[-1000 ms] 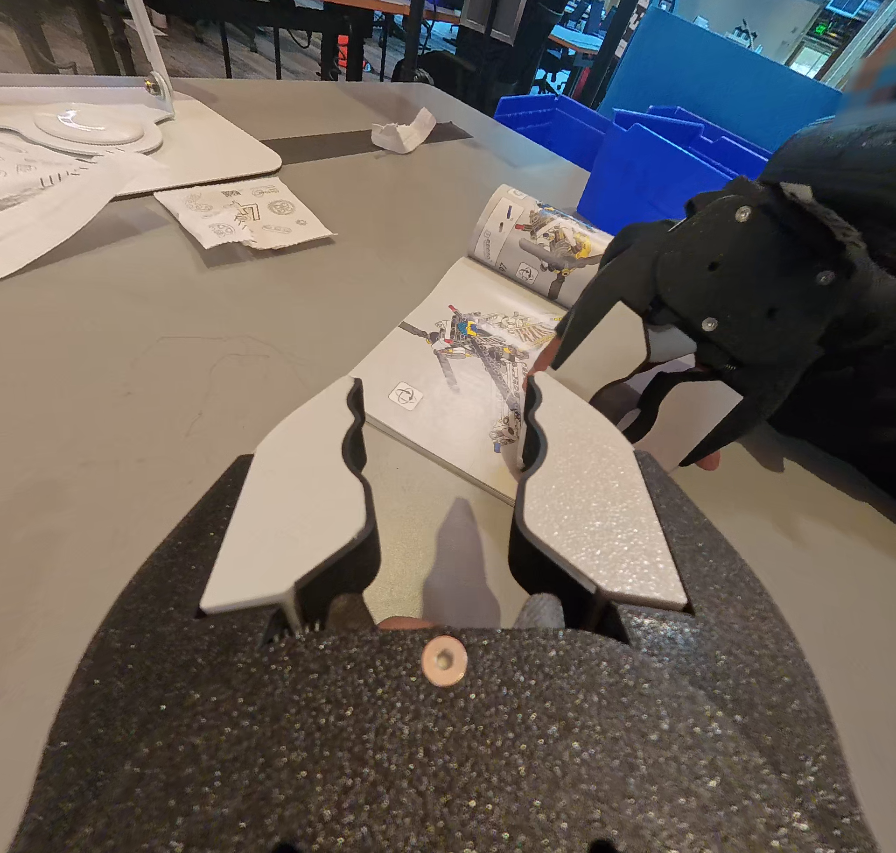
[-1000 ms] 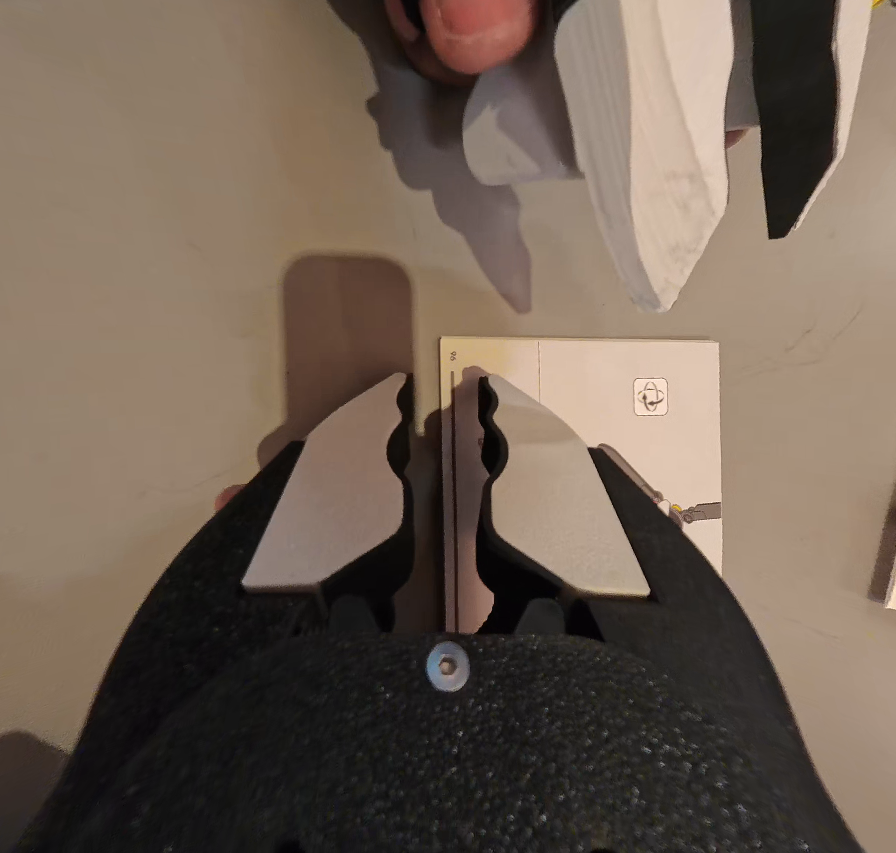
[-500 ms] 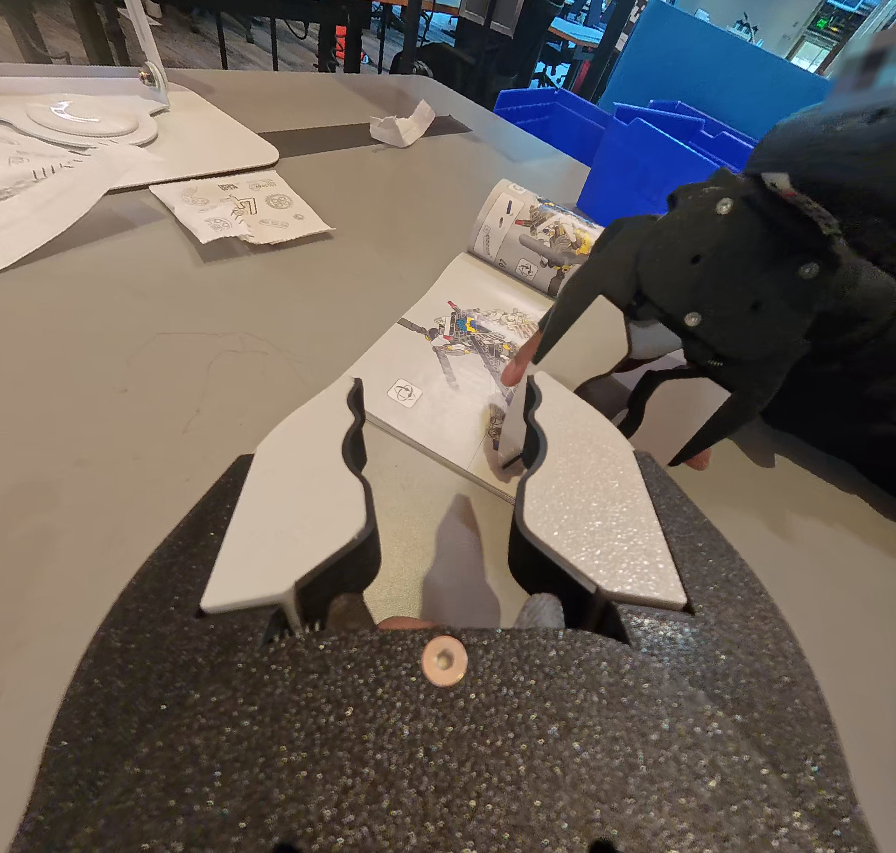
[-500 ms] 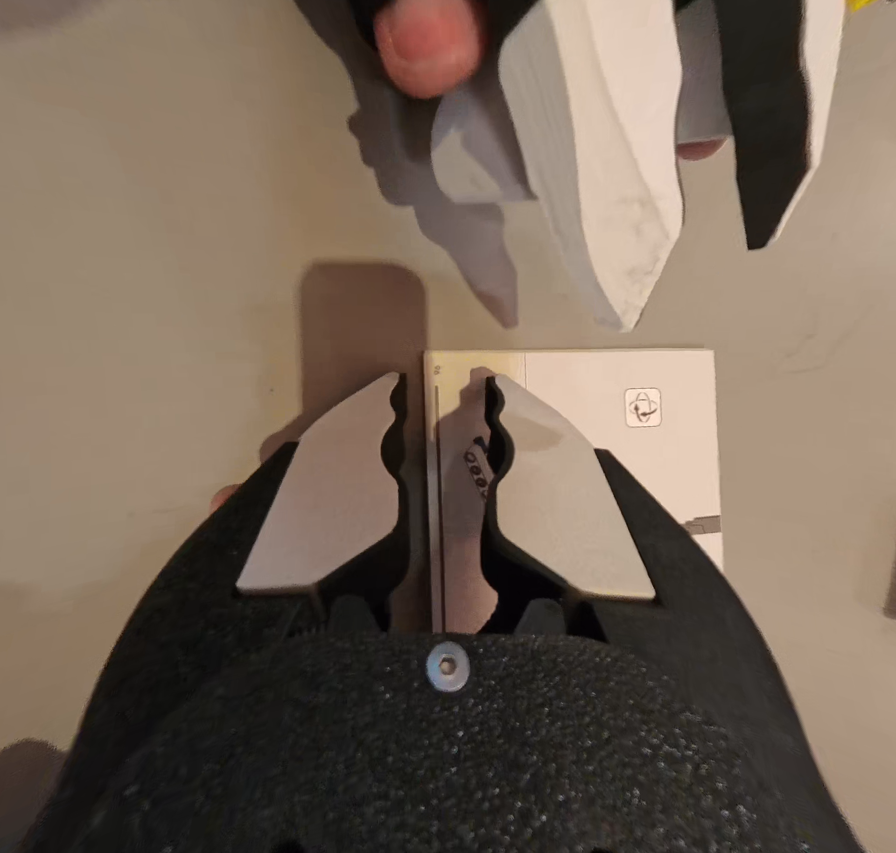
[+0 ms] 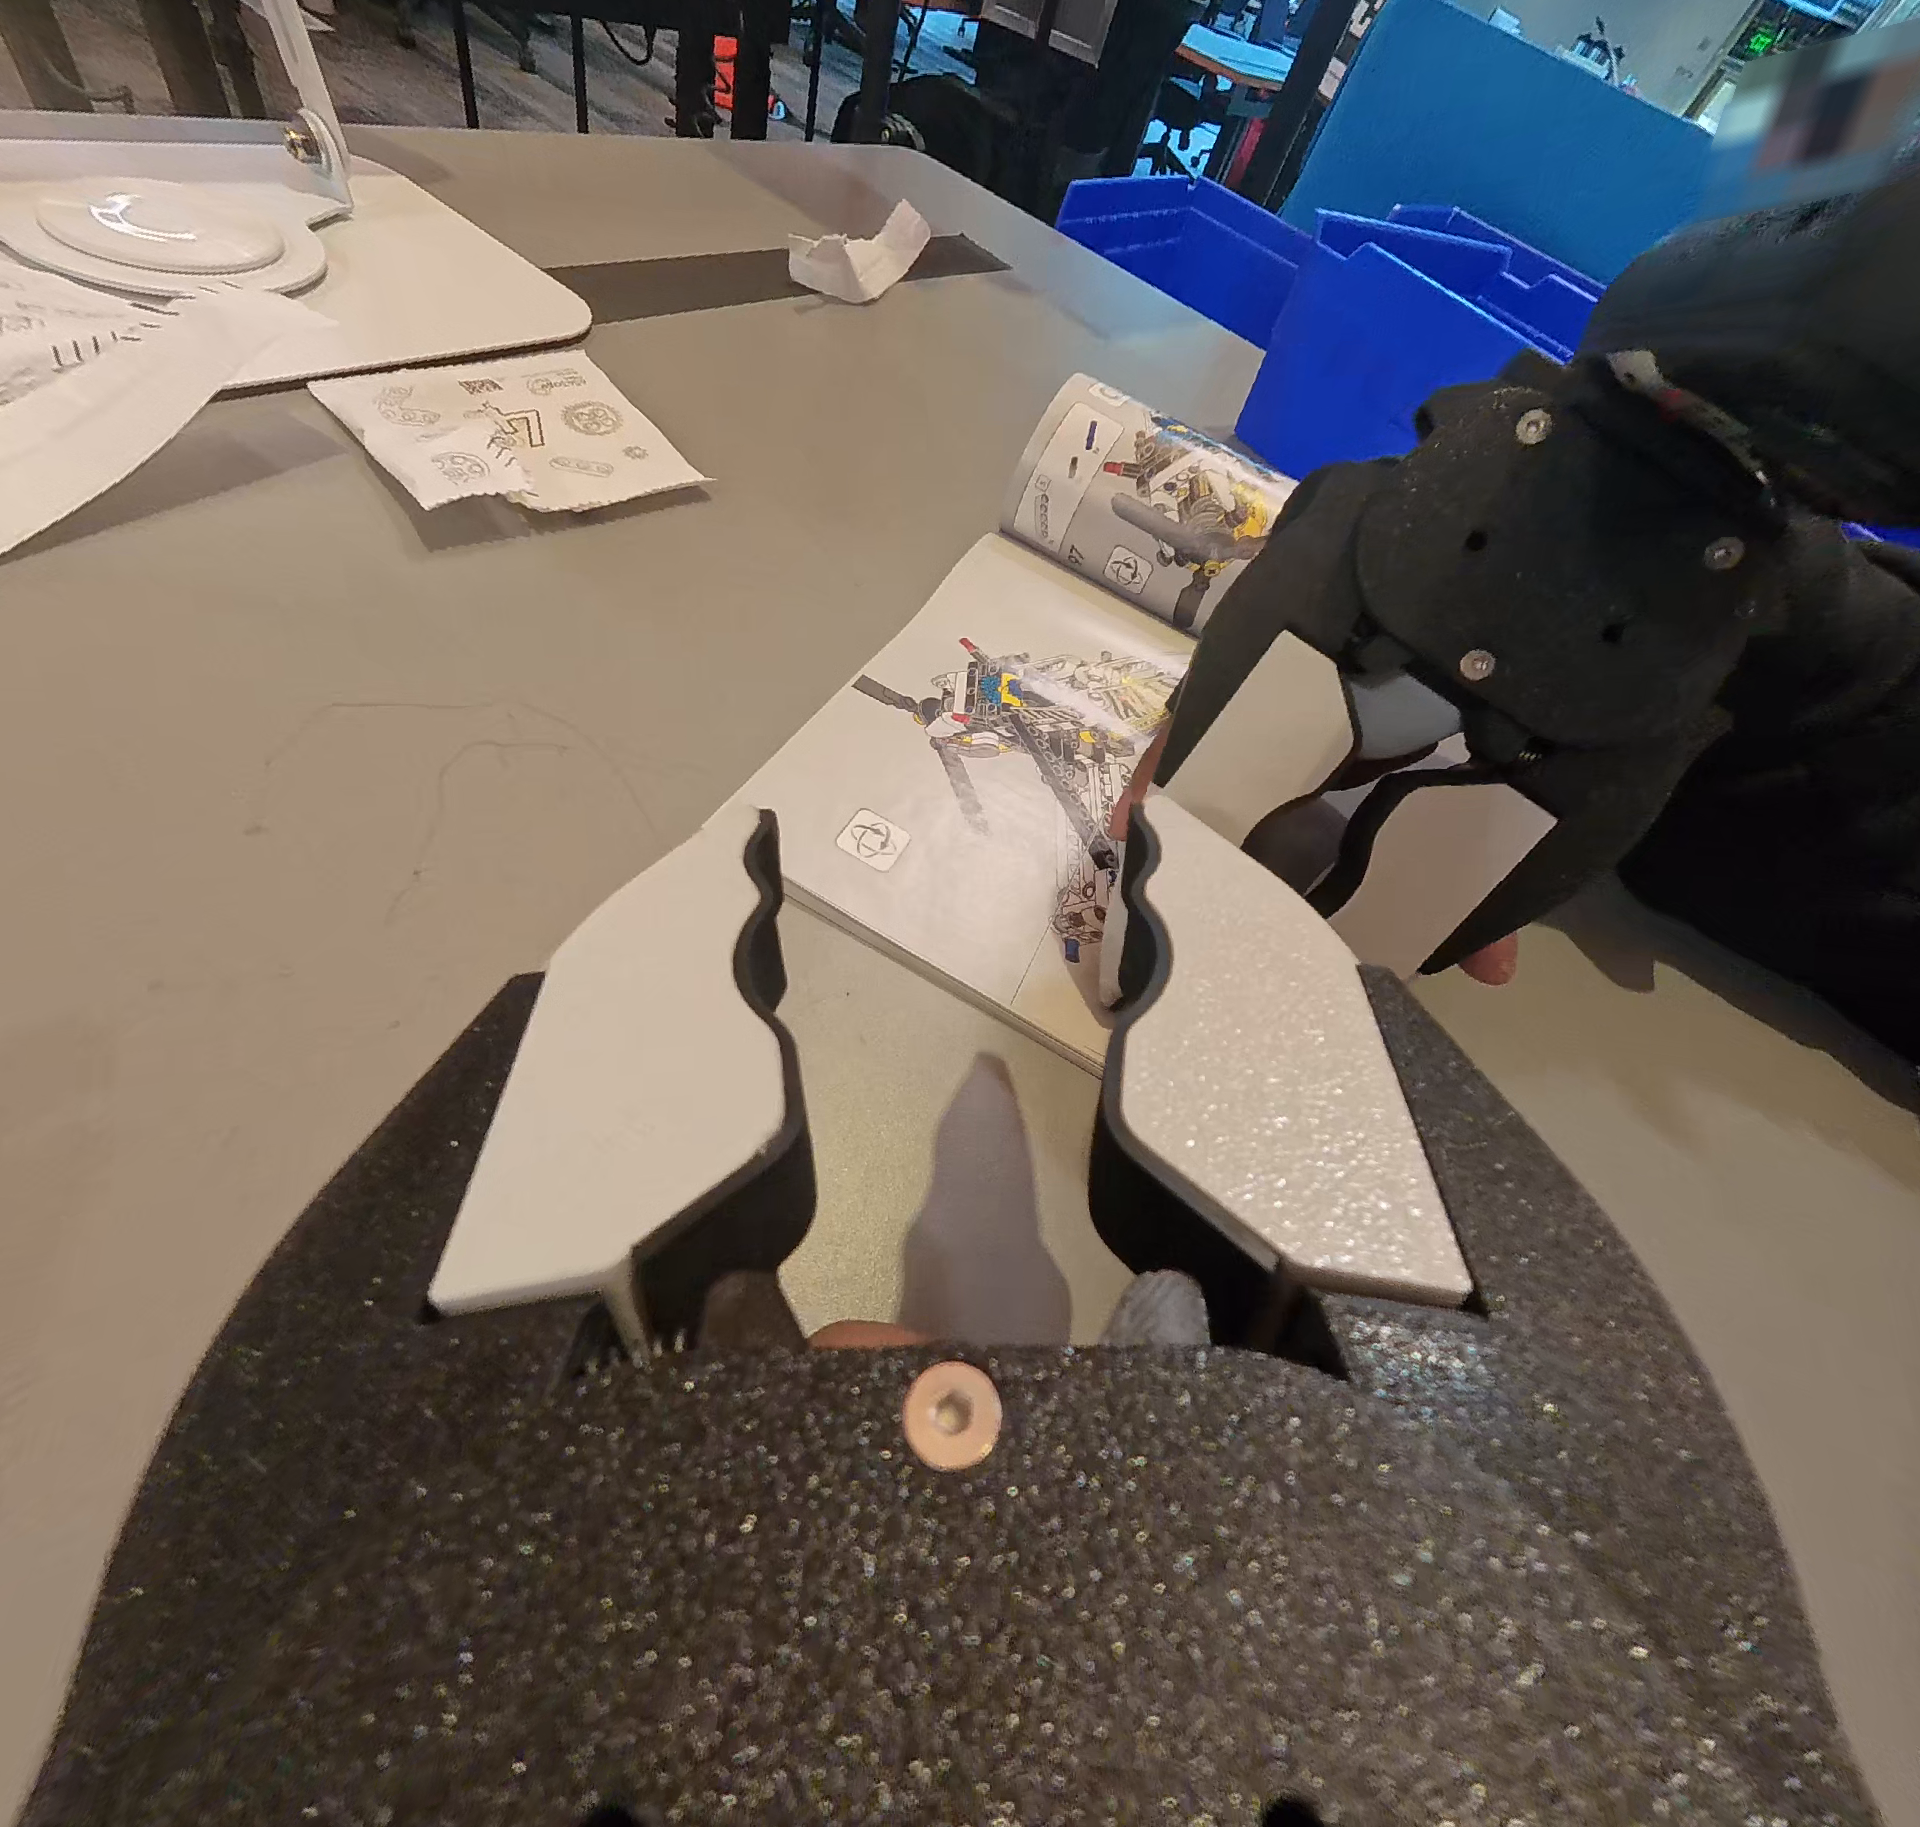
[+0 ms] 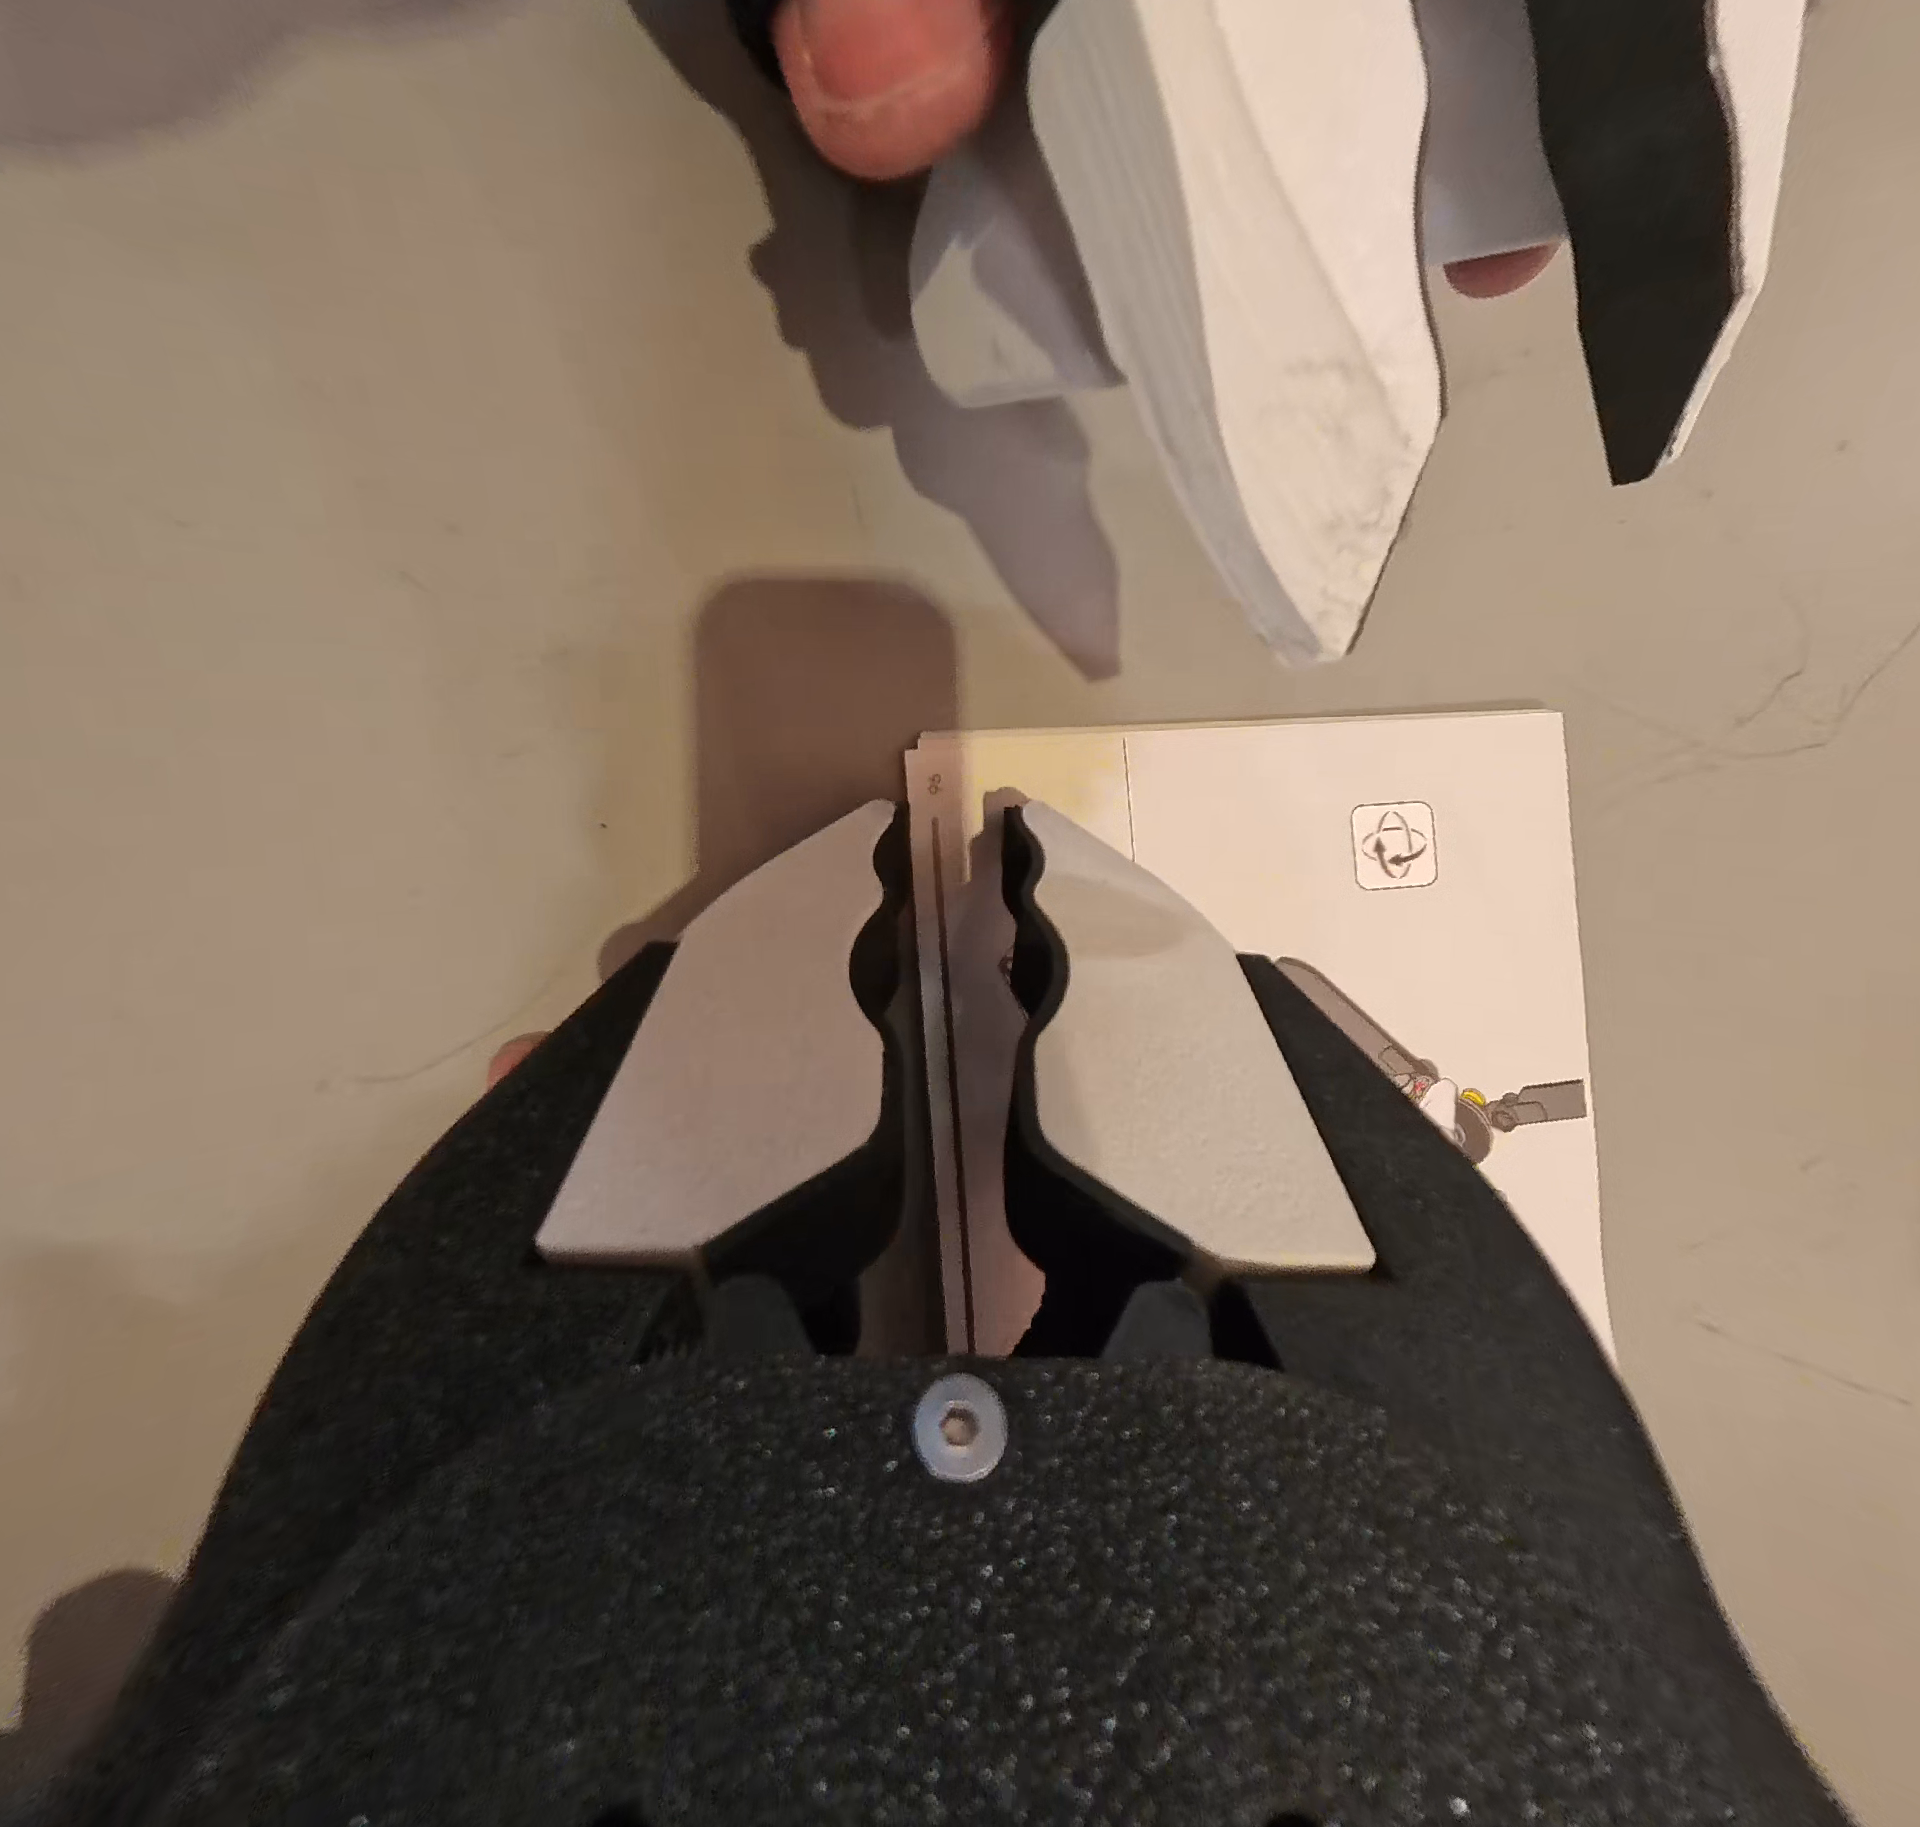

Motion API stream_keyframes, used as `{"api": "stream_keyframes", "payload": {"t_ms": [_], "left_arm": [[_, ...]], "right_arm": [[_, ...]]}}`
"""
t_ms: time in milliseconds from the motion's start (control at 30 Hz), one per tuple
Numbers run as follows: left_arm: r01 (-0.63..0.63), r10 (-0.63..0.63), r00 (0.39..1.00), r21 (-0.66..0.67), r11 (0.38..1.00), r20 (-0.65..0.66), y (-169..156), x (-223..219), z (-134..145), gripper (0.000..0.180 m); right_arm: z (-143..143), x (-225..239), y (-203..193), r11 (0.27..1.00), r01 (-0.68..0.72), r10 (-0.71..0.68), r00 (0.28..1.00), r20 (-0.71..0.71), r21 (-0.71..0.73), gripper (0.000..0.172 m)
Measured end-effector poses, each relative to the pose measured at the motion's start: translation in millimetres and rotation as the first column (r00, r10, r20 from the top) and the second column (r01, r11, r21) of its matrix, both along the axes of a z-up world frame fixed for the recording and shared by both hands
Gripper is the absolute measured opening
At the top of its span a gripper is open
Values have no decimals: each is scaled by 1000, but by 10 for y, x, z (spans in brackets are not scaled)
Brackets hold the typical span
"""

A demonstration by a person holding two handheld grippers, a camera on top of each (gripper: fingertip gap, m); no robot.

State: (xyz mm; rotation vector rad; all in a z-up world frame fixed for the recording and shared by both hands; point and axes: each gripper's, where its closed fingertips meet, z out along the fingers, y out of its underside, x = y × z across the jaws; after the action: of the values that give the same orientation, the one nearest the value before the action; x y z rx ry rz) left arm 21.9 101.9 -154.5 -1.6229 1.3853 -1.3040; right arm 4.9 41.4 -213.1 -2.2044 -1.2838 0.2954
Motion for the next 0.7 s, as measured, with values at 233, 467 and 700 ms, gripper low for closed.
{"api": "stream_keyframes", "payload": {"t_ms": [233,467,700], "left_arm": [[3,-3,1000,-2,1000,-3,-3,2,-5,65],[5,-5,1000,1,1000,-7,-8,2,-9,65],[28,-25,998,43,999,-57,-22,-11,-72,64]], "right_arm": [[9,-5,-21,1000,18,-19,999,-40,-25,4],[51,30,21,997,79,-79,996,-50,-17,0],[126,114,102,978,207,-206,978,-44,14,0]]}}
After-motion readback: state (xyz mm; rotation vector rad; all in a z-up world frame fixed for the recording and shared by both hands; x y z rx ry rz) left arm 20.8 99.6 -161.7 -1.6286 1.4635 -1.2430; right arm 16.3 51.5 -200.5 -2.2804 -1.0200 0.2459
